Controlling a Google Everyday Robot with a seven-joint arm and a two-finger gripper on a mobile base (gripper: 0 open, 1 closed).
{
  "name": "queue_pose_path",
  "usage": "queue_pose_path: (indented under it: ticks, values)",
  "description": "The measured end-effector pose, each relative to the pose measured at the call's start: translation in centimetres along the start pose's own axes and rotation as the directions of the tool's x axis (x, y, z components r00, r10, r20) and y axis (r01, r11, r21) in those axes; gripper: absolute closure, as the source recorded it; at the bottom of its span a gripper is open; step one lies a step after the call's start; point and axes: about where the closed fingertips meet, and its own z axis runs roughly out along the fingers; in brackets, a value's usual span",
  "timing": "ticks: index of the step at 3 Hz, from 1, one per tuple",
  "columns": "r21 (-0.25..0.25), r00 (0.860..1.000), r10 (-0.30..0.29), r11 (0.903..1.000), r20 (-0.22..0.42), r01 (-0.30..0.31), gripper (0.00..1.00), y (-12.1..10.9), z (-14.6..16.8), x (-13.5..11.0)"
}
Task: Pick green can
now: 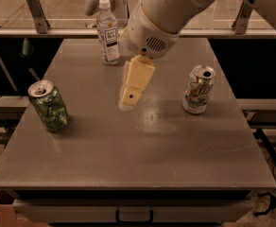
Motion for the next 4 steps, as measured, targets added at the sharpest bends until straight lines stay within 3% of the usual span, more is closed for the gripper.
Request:
queue_pose_path:
  ticks: [1, 2, 4]
  values:
    - [-0.015, 0.996, -0.014, 0.9998, 0.092, 0.015, 0.00, -0.2, 2.2, -0.6]
    - [-0.044, 0.968, -0.046, 0.9973, 0.246, 0.059, 0.00, -1.2, 6.5, -3.0]
    - [-0.143, 0.868, -0.059, 0.9787, 0.492, 0.147, 0.00, -1.0, 13.6, -9.4]
